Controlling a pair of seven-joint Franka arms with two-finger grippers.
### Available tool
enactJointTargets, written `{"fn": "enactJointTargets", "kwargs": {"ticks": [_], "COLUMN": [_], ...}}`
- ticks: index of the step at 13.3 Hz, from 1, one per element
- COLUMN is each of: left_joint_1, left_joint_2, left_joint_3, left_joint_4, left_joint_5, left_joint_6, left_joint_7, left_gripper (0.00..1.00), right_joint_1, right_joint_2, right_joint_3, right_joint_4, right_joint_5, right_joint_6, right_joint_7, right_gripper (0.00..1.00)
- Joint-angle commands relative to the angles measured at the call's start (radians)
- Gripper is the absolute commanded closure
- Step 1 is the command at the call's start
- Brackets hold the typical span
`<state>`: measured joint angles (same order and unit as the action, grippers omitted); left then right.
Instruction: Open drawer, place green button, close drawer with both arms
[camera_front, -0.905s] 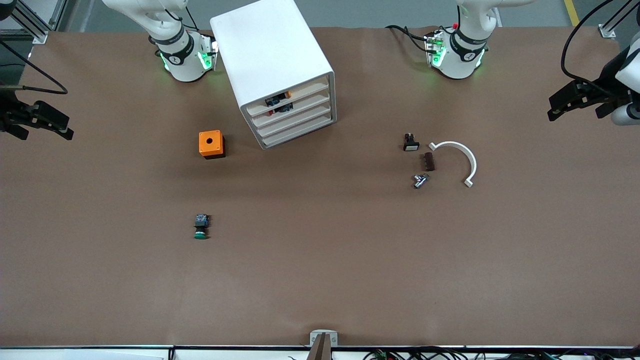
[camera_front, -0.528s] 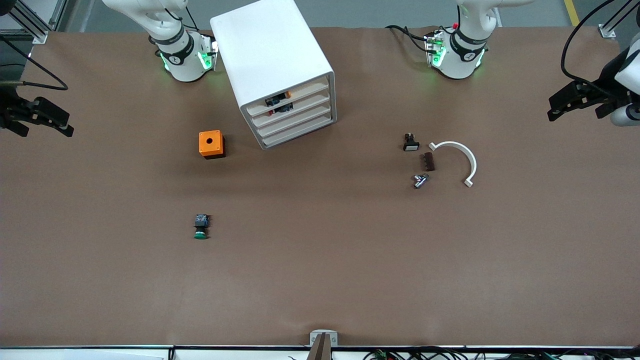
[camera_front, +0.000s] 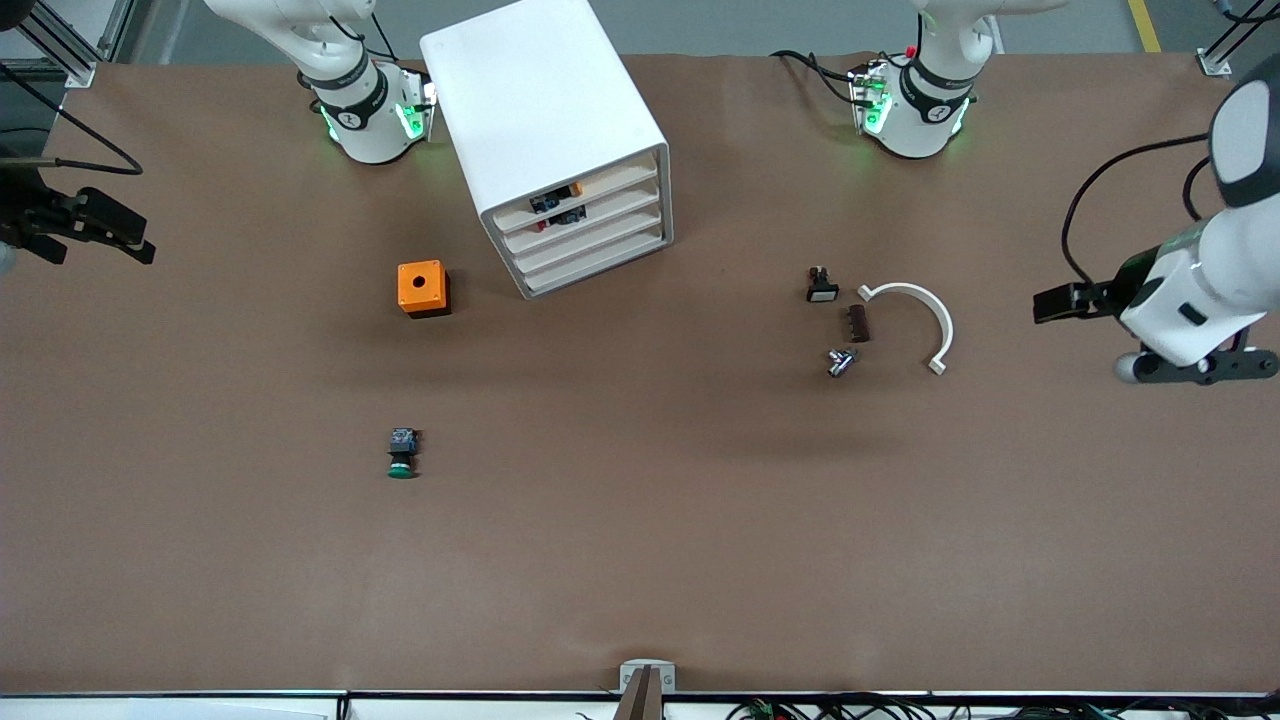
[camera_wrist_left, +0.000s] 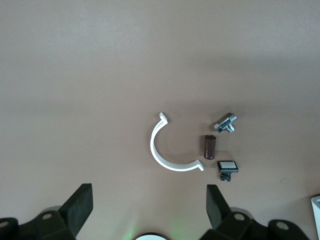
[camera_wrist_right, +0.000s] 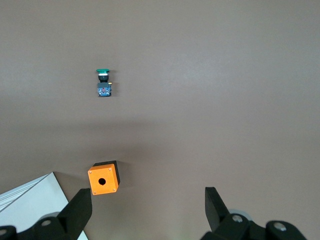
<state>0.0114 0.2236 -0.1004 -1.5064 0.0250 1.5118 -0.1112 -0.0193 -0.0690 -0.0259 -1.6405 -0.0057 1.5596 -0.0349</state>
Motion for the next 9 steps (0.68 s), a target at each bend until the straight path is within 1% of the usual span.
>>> {"fn": "enactJointTargets", "kwargs": {"ticks": [1,9], "left_joint_1": [-0.001,0.001], "left_joint_2": [0.002,-0.016], "left_joint_3": [0.004,0.004], "left_joint_4": [0.038,0.04], "left_joint_5": [0.018,0.015], "left_joint_6": [-0.01,-0.012], "left_joint_7": [-0.01,-0.015], "left_gripper": [0.0,0.0], "right_joint_1": [0.006,0.007], "right_joint_2": [-0.022,-0.025], "right_joint_3": [0.0,0.004], "right_joint_4": [-0.018,-0.018], "right_joint_5": [0.001,0.004], "right_joint_6": [0.0,-0.003], "right_joint_7": [-0.002,0.001], "right_gripper": [0.0,0.0]}}
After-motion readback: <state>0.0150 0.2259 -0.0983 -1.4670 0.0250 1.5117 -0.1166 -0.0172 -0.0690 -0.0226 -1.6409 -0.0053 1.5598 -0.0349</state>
